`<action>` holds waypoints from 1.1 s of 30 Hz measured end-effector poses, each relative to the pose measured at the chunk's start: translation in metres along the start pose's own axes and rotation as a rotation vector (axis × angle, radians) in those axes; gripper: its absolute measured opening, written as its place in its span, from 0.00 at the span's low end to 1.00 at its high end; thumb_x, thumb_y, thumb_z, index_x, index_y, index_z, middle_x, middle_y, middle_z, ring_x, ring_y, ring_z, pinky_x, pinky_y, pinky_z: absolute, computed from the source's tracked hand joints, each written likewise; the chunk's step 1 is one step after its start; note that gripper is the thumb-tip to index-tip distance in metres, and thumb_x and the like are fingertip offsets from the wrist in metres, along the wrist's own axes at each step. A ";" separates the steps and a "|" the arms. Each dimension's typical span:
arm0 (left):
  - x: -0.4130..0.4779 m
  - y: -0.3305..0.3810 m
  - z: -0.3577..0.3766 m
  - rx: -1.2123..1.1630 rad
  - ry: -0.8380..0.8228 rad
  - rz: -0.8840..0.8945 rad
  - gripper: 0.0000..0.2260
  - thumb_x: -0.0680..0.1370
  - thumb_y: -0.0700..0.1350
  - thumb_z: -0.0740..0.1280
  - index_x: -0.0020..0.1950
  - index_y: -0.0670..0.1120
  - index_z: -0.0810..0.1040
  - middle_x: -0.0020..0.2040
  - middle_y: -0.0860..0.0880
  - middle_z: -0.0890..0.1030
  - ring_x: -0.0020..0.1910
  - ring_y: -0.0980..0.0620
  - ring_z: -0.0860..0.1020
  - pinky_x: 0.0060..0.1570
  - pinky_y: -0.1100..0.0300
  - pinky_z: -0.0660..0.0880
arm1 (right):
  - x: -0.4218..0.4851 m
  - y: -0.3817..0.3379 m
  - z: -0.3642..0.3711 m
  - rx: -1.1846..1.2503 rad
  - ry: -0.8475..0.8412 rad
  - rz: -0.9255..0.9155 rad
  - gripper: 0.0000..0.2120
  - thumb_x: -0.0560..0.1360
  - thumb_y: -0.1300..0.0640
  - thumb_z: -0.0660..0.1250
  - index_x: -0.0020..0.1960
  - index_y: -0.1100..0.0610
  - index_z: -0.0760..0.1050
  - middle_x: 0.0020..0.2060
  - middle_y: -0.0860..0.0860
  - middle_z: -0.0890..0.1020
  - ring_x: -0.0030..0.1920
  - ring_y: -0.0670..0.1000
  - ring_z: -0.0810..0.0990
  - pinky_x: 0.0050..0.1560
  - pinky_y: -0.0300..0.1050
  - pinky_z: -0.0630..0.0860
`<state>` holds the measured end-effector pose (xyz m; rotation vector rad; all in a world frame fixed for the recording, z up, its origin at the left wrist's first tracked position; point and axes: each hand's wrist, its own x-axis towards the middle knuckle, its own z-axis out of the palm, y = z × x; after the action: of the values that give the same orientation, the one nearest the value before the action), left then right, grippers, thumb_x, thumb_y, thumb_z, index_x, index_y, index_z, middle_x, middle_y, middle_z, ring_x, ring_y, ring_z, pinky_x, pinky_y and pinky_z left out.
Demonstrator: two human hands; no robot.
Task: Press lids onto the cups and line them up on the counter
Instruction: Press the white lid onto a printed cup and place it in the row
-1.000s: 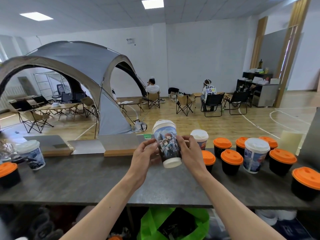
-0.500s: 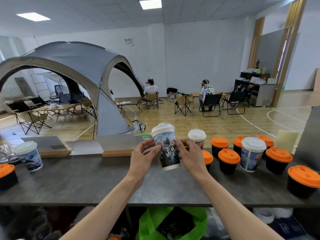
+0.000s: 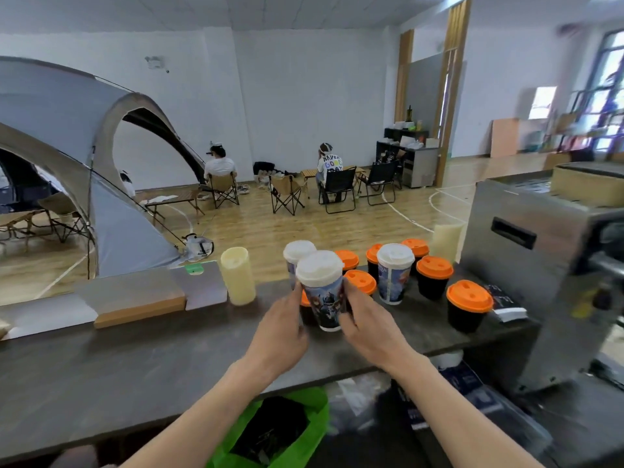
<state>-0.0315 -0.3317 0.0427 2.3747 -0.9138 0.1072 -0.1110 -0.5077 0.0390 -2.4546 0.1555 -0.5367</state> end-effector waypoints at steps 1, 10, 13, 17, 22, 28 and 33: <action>0.002 0.007 0.009 0.079 -0.013 0.025 0.40 0.74 0.38 0.63 0.83 0.46 0.50 0.69 0.44 0.74 0.67 0.44 0.72 0.62 0.54 0.70 | -0.007 0.010 -0.006 -0.049 -0.004 -0.001 0.30 0.78 0.54 0.60 0.79 0.48 0.57 0.71 0.49 0.73 0.68 0.52 0.72 0.63 0.49 0.71; 0.025 0.074 0.081 -0.087 -0.081 0.166 0.40 0.74 0.44 0.63 0.83 0.45 0.50 0.74 0.46 0.72 0.70 0.46 0.72 0.66 0.55 0.71 | -0.038 0.088 -0.053 -0.160 0.101 0.156 0.30 0.79 0.52 0.59 0.80 0.54 0.59 0.69 0.52 0.72 0.67 0.55 0.74 0.65 0.52 0.73; 0.036 0.091 0.098 -0.181 -0.118 0.187 0.40 0.75 0.43 0.65 0.84 0.48 0.49 0.75 0.47 0.72 0.72 0.49 0.72 0.66 0.57 0.72 | -0.036 0.107 -0.063 -0.145 0.117 0.223 0.30 0.79 0.54 0.60 0.80 0.56 0.58 0.70 0.54 0.72 0.66 0.56 0.75 0.65 0.52 0.73; 0.048 0.113 0.113 -0.151 -0.166 0.180 0.40 0.73 0.47 0.61 0.83 0.43 0.49 0.81 0.46 0.63 0.77 0.48 0.65 0.72 0.51 0.68 | -0.032 0.130 -0.068 -0.152 0.048 0.301 0.32 0.78 0.55 0.61 0.80 0.58 0.57 0.73 0.57 0.71 0.70 0.57 0.72 0.68 0.52 0.71; 0.052 0.114 0.129 0.088 -0.230 0.149 0.42 0.74 0.43 0.64 0.83 0.38 0.46 0.73 0.42 0.71 0.64 0.40 0.74 0.61 0.44 0.74 | -0.030 0.144 -0.067 -0.201 -0.030 0.359 0.33 0.78 0.53 0.61 0.80 0.58 0.55 0.73 0.56 0.71 0.70 0.57 0.73 0.67 0.54 0.72; 0.049 0.106 0.142 0.163 -0.225 0.139 0.42 0.74 0.44 0.67 0.83 0.40 0.48 0.71 0.43 0.73 0.67 0.43 0.72 0.62 0.51 0.72 | -0.034 0.144 -0.064 -0.257 -0.016 0.388 0.30 0.78 0.52 0.61 0.78 0.58 0.60 0.67 0.56 0.76 0.65 0.57 0.77 0.62 0.54 0.76; 0.048 0.097 0.135 0.235 -0.162 0.173 0.41 0.74 0.46 0.67 0.83 0.43 0.51 0.77 0.46 0.67 0.73 0.46 0.68 0.71 0.51 0.68 | -0.038 0.121 -0.073 -0.519 0.007 0.453 0.13 0.77 0.47 0.61 0.48 0.54 0.79 0.43 0.52 0.84 0.43 0.54 0.82 0.44 0.52 0.81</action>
<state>-0.0741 -0.4915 -0.0078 2.5439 -1.2438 0.0957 -0.1737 -0.6363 0.0076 -2.7756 0.9294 -0.3284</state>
